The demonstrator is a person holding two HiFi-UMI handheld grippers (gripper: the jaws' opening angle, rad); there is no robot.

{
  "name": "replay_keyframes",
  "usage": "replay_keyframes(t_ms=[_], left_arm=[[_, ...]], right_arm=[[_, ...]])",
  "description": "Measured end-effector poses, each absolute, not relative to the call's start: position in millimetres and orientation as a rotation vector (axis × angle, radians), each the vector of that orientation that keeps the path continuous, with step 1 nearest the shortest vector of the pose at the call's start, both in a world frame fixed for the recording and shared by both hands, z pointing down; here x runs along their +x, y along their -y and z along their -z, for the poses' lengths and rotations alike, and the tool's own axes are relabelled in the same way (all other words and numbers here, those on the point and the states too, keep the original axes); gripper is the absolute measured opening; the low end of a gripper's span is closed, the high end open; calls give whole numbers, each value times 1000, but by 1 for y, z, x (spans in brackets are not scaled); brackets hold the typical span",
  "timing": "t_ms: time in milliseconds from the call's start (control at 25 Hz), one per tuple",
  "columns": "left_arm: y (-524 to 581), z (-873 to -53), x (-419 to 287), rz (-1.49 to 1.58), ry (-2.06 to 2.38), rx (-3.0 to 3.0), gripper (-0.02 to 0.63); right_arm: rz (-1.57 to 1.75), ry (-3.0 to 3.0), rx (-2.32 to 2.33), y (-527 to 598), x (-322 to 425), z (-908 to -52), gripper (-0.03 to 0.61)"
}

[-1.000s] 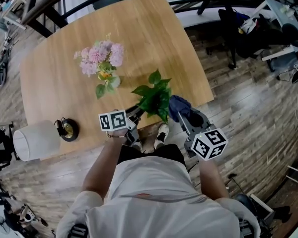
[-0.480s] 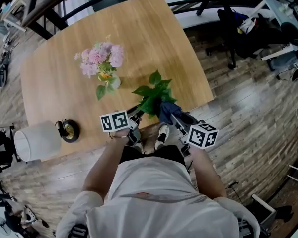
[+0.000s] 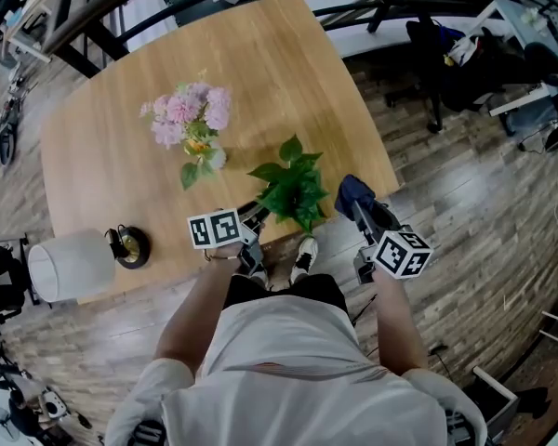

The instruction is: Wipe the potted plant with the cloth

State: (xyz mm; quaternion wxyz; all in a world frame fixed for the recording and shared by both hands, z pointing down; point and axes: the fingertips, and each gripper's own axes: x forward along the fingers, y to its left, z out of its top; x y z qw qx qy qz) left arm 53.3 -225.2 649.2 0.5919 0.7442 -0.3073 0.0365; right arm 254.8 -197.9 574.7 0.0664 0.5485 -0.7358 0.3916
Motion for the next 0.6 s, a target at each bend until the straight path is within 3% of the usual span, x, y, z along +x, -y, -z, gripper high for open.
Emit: replay_keyframes(t_ms=[200,400,600], left_arm=[[226,-649,53,-79,720,1728,97],[226,-649,54,-93,729,1739,97],[226,-649,54,-89,728,1738,97]], right_arm=[[-1188,2524,1479,241,214,-526,144],[-1388,2473,1186,264,160,-558,144],[-1407,2293,1338,271,188,-599,144]])
